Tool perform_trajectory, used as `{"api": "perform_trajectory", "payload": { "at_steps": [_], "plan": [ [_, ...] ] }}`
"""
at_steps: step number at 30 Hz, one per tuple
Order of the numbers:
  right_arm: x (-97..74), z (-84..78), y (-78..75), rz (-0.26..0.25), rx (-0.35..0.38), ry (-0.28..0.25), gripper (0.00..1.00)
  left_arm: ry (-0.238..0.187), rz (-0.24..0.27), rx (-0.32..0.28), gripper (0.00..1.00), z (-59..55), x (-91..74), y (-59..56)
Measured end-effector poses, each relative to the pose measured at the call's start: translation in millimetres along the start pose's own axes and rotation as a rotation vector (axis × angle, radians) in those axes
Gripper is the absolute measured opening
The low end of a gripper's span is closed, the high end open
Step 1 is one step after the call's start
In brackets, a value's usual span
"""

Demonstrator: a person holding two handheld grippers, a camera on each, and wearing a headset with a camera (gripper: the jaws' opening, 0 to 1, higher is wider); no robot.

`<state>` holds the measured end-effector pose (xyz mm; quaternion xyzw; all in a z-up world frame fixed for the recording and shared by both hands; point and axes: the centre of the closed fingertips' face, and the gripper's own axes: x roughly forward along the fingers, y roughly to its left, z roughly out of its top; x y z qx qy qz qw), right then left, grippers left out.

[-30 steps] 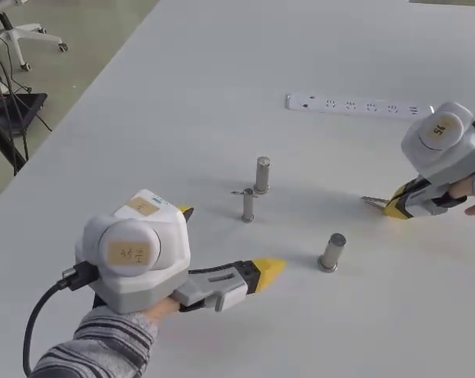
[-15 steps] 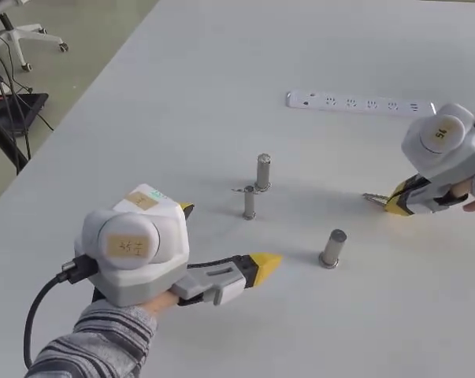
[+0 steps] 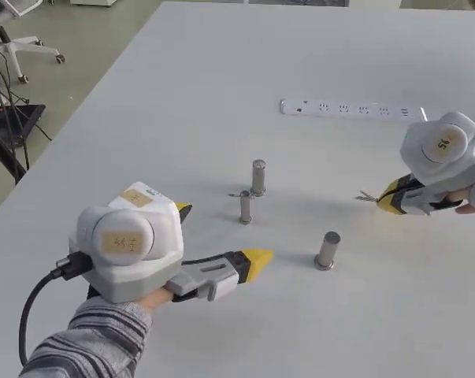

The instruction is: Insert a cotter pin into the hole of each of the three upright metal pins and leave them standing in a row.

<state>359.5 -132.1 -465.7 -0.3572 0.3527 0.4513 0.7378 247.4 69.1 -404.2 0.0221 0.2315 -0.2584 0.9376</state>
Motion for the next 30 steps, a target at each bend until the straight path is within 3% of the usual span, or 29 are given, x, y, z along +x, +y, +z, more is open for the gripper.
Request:
{"api": "perform_trajectory", "payload": {
  "at_steps": [5, 8, 14, 22, 28, 30],
  "plan": [
    [-8.5, 12.7, 2.4, -0.020, -0.005, -0.065, 0.00, 0.009, 0.008, -0.003, 0.74, 0.5, 0.3, 1.4],
    [-15.8, 22.6, 8.7, -0.022, -0.032, -0.108, 0.00, -0.006, 0.004, -0.007, 0.72, 7.0, 0.1, 0.5],
    [-26.9, 36.2, 18.7, -0.035, -0.096, -0.132, 0.00, -0.013, -0.016, 0.020, 0.66, 18.6, 3.1, -3.7],
    [-39.6, 60.8, 41.1, -0.017, -0.180, -0.218, 0.00, -0.010, -0.066, 0.018, 0.59, 28.6, 12.4, -15.3],
    [-46.0, 75.1, 57.6, 0.001, -0.240, -0.253, 0.00, -0.015, -0.105, -0.004, 0.55, 38.6, 18.9, -25.6],
    [-44.9, 77.4, 55.0, 0.005, -0.267, -0.260, 0.00, -0.015, -0.115, -0.012, 0.53, 40.4, 20.8, -28.5]
  ]
}}
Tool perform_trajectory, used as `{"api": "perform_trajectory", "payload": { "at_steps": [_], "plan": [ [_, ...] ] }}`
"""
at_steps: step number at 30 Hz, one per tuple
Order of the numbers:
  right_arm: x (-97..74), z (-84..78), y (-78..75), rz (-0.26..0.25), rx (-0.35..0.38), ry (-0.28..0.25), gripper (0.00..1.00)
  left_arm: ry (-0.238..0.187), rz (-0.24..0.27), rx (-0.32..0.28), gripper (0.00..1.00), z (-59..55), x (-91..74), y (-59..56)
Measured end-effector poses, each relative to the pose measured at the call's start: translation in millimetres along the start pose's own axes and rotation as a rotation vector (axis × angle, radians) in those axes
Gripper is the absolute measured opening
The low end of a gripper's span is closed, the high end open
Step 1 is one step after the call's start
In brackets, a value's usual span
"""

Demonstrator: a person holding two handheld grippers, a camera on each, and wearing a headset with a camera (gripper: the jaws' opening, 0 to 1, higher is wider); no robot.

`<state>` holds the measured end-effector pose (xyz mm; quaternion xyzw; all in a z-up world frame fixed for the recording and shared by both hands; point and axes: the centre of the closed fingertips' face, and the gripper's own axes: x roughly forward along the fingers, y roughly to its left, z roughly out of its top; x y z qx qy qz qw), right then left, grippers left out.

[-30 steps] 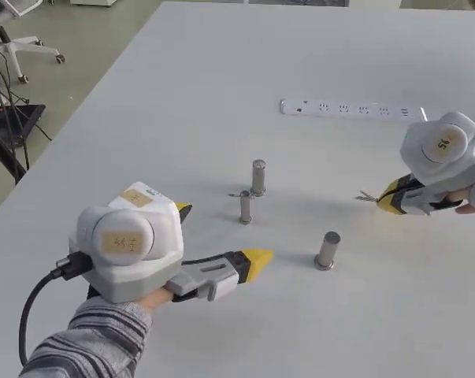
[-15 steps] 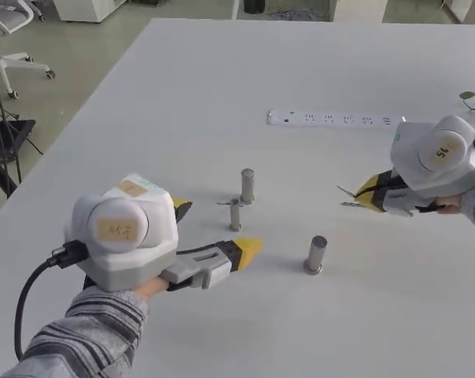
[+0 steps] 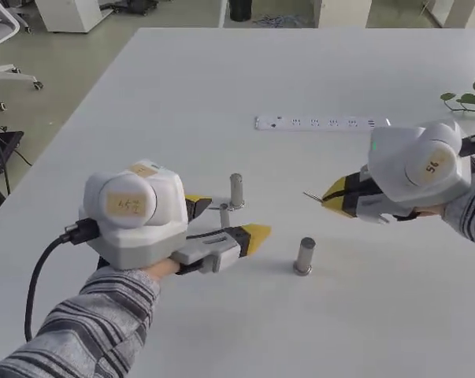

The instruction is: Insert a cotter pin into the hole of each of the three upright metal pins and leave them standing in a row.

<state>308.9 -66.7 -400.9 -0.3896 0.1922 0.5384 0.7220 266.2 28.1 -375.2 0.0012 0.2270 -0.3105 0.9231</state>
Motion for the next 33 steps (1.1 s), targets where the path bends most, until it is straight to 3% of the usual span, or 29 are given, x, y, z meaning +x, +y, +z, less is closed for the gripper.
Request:
{"api": "perform_trajectory", "payload": {
  "at_steps": [5, 8, 12, 17, 24, 33],
  "plan": [
    [0.4, 10.6, 5.5, 0.008, -0.081, -0.012, 0.00, 0.005, -0.050, -0.043, 0.46, 1.6, 5.5, -11.8],
    [-0.1, 18.7, 12.0, 0.011, -0.134, -0.017, 0.00, 0.016, -0.081, -0.074, 0.35, 1.5, 8.5, -19.9],
    [-1.2, 28.8, 20.1, 0.015, -0.196, -0.025, 0.00, 0.025, -0.104, -0.083, 0.33, 1.5, 11.5, -27.7],
    [-2.9, 38.5, 27.7, 0.024, -0.230, -0.043, 0.00, 0.032, -0.148, -0.143, 0.26, 1.6, 12.6, -36.4],
    [-6.1, 48.7, 36.3, 0.036, -0.274, -0.063, 0.00, -0.011, -0.202, -0.246, 0.15, 11.3, 12.0, -43.3],
    [-9.7, 58.1, 41.5, 0.041, -0.295, -0.082, 0.00, -0.030, -0.217, -0.315, 0.07, 12.9, 11.2, -46.0]
  ]
}}
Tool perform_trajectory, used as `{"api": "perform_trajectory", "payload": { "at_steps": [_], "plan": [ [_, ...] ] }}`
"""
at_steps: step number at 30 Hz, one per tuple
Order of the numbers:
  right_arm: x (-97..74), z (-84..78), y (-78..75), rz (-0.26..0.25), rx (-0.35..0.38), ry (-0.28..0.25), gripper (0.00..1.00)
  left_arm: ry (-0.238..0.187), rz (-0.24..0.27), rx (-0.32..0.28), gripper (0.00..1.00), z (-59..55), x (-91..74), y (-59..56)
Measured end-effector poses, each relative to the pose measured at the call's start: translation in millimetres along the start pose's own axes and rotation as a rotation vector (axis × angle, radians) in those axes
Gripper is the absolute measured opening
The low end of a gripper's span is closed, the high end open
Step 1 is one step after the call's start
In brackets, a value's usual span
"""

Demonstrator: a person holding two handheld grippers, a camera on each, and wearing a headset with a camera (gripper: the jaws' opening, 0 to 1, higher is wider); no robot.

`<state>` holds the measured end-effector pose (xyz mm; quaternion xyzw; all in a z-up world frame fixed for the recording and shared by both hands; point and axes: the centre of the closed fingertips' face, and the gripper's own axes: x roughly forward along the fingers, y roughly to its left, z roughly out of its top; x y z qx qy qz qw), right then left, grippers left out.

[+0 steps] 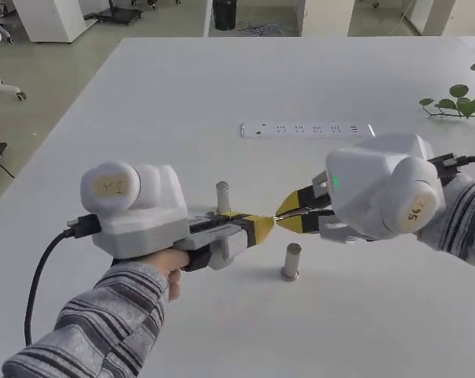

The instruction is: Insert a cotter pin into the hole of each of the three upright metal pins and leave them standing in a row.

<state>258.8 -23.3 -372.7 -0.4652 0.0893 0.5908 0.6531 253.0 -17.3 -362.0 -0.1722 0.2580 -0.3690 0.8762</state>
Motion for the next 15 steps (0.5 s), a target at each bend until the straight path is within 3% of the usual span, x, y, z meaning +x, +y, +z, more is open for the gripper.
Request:
{"api": "perform_trajectory", "payload": {
  "at_steps": [7, 15],
  "plan": [
    [0.7, 4.0, 1.9, 0.004, -0.005, -0.006, 0.00, -0.011, -0.005, -0.007, 0.00, 0.5, -0.9, -1.0],
    [2.2, 4.6, 2.9, 0.004, 0.005, -0.008, 0.00, -0.011, -0.003, 0.004, 0.00, -0.2, -1.0, 0.5]
  ]
}}
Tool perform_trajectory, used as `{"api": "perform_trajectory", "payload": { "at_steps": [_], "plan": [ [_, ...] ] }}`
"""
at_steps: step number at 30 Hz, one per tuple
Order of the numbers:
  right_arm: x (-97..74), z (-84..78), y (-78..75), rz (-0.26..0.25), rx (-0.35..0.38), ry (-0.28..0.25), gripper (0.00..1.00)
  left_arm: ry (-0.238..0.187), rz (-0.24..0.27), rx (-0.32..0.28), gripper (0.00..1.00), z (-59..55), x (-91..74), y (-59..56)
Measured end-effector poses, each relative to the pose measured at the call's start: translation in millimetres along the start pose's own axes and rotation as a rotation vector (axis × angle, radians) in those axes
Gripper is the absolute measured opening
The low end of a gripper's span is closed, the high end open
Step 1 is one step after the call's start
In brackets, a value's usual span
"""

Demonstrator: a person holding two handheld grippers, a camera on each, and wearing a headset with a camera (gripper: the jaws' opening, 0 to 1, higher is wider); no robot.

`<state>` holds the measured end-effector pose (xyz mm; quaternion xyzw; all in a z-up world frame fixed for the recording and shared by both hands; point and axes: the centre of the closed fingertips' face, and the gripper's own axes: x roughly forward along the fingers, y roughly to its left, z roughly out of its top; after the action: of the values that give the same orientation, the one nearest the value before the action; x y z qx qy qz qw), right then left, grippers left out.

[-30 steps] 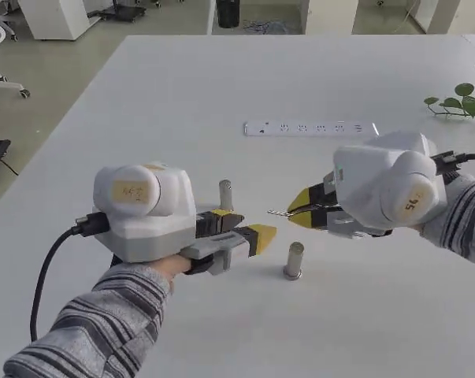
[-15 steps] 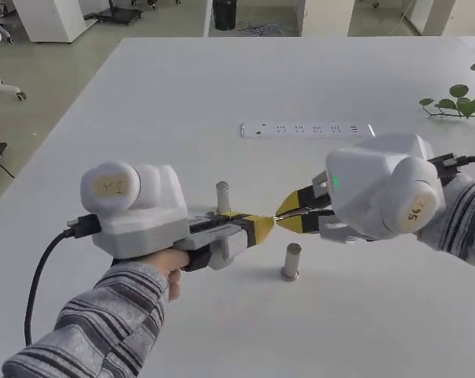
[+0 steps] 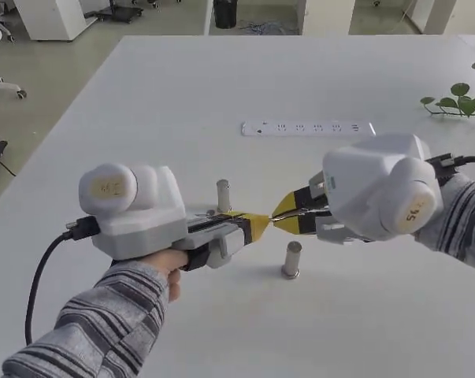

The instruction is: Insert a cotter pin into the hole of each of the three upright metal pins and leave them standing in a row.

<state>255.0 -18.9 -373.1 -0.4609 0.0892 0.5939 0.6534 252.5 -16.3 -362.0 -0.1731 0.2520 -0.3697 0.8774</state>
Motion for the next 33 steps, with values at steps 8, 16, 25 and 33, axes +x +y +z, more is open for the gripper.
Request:
{"api": "perform_trajectory", "payload": {
  "at_steps": [8, 16, 25, 33],
  "plan": [
    [0.7, -1.8, 2.2, 0.009, 0.047, -0.004, 0.00, 0.002, -0.005, 0.078, 0.00, -2.4, 1.1, -2.0],
    [1.5, -6.1, 2.9, 0.018, 0.149, -0.015, 0.00, 0.026, -0.021, 0.179, 0.00, -4.9, -0.2, 1.0],
    [1.1, -13.6, 8.7, 0.089, 0.394, -0.086, 0.05, 0.087, -0.035, 0.366, 0.00, -15.9, -6.0, 4.3],
    [0.1, -17.8, 20.0, 0.164, 0.575, -0.137, 0.07, 0.123, -0.081, 0.433, 0.00, -25.3, -12.2, 3.3]
  ]
}}
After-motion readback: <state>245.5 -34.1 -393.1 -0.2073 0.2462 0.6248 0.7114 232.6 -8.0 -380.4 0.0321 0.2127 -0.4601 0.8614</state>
